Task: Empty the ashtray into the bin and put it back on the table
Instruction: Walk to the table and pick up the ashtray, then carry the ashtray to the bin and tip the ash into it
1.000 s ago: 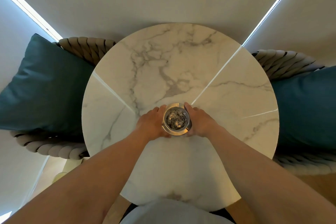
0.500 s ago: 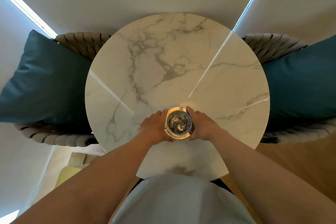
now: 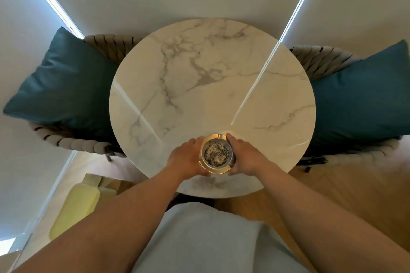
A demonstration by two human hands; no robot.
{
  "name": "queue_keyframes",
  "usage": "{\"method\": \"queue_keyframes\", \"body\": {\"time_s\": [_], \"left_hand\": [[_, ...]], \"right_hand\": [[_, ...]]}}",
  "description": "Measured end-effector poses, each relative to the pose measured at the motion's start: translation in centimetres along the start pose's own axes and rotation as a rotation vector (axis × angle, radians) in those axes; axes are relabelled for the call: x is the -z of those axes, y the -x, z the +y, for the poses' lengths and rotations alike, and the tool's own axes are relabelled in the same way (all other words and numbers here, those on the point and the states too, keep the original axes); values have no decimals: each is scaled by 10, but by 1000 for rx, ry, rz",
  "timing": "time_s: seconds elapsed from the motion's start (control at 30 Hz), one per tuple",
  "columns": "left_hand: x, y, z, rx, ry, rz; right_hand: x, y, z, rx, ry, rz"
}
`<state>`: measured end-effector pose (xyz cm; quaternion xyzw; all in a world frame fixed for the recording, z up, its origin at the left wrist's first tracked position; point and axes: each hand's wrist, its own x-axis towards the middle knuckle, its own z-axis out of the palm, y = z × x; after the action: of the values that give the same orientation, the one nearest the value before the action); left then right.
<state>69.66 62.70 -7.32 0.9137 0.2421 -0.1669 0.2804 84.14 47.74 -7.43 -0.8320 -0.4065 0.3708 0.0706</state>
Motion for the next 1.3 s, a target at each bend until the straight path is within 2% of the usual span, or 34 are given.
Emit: {"method": "queue_keyframes", "body": {"time_s": [0.33,0.7,0.97,1.3], "left_hand": [[-65,89,41,13,45,32],[-78,154,39,33,89,108],[-79,187,-6,168,168,198],[-67,251,-127,358,294,307]], "right_hand": [[-49,90,27,68,28,14],[-70,130,7,153,-15,26],[-80,117,-43,231,-16,-39],[-126,57,-182,385,134,-170]]}}
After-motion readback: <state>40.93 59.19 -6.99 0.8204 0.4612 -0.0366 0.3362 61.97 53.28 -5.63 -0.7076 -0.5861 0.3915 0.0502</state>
